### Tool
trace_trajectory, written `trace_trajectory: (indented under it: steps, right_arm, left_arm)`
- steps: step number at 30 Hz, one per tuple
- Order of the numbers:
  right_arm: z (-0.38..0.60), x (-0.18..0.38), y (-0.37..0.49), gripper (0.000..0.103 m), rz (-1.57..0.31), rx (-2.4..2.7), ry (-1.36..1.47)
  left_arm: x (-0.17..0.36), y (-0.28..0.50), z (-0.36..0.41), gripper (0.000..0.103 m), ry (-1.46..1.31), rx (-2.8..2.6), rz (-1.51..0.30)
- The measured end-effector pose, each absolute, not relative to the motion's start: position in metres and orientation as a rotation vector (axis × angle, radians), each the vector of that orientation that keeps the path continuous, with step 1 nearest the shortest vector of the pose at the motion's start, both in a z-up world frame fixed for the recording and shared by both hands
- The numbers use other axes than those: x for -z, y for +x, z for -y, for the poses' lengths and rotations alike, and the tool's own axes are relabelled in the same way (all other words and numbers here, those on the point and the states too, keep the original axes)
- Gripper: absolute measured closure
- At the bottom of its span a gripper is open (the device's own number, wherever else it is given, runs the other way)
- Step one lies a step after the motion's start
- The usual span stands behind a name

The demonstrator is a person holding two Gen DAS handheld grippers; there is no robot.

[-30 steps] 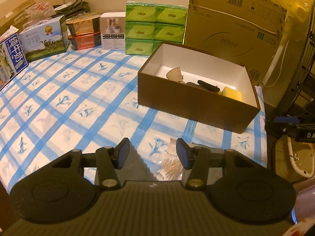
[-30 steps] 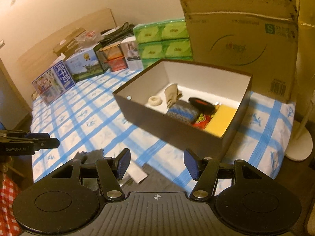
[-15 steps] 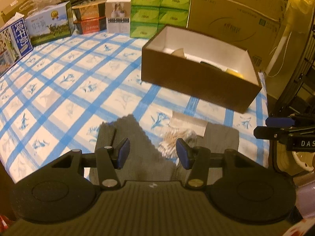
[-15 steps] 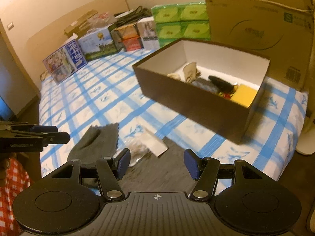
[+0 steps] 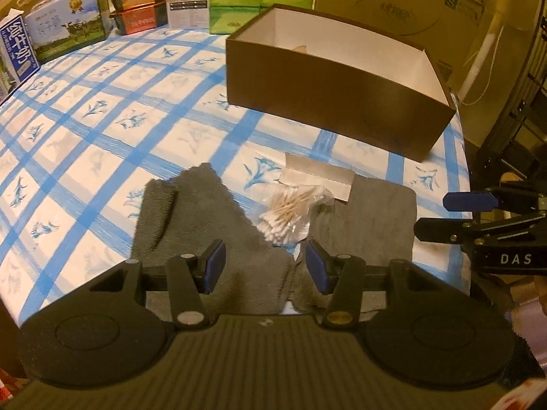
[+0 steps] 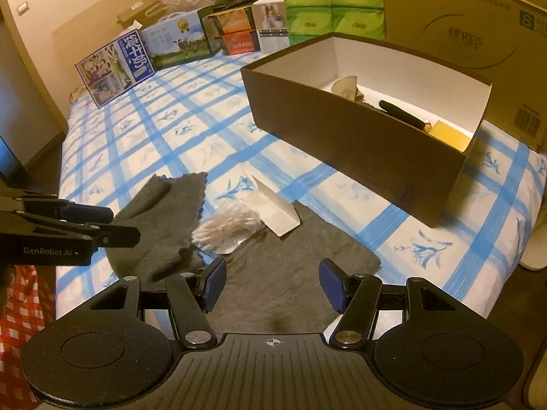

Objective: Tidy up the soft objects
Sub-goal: 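Lower the left tool to the cotton swab bag while the right tool reaches the white paper strip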

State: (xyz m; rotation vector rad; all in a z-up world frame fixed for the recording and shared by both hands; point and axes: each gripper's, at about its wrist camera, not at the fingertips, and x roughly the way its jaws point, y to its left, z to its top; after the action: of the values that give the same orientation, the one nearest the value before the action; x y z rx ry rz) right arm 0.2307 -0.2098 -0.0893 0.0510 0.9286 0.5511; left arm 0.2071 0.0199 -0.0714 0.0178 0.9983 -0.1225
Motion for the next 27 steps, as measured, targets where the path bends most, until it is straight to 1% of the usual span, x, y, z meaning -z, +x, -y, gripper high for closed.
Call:
trace_trajectory:
  steps: [6, 7, 9, 21, 27]
  right_arm:
    - [0.209, 0.099, 0.236, 0.043, -0.938, -0.544, 0.036]
    - [0.209, 0.101, 0.237, 0.043, -0.940, -0.543, 0.032]
    - [0.209, 0.106, 0.239, 0.043, -0.944, -0.541, 0.027]
    - [0.202, 0.129, 0.259, 0.043, -0.930, -0.541, -0.022]
    - [0.203, 0.136, 0.268, 0.043, -0.932, -0.539, -0.017]
  left_arm:
    - [0.084, 0.216, -0.008, 0.052, 0.051, 0.153, -1.014]
    - [0.086, 0.218, -0.007, 0.049, 0.058, 0.156, -1.015]
    - [0.091, 0.222, -0.002, 0.047, 0.076, 0.167, -1.014]
    - [0.121, 0.252, 0.016, 0.047, 0.187, 0.243, -0.988]
    - [0.138, 0.271, 0.020, 0.047, 0.209, 0.266, -1.014]
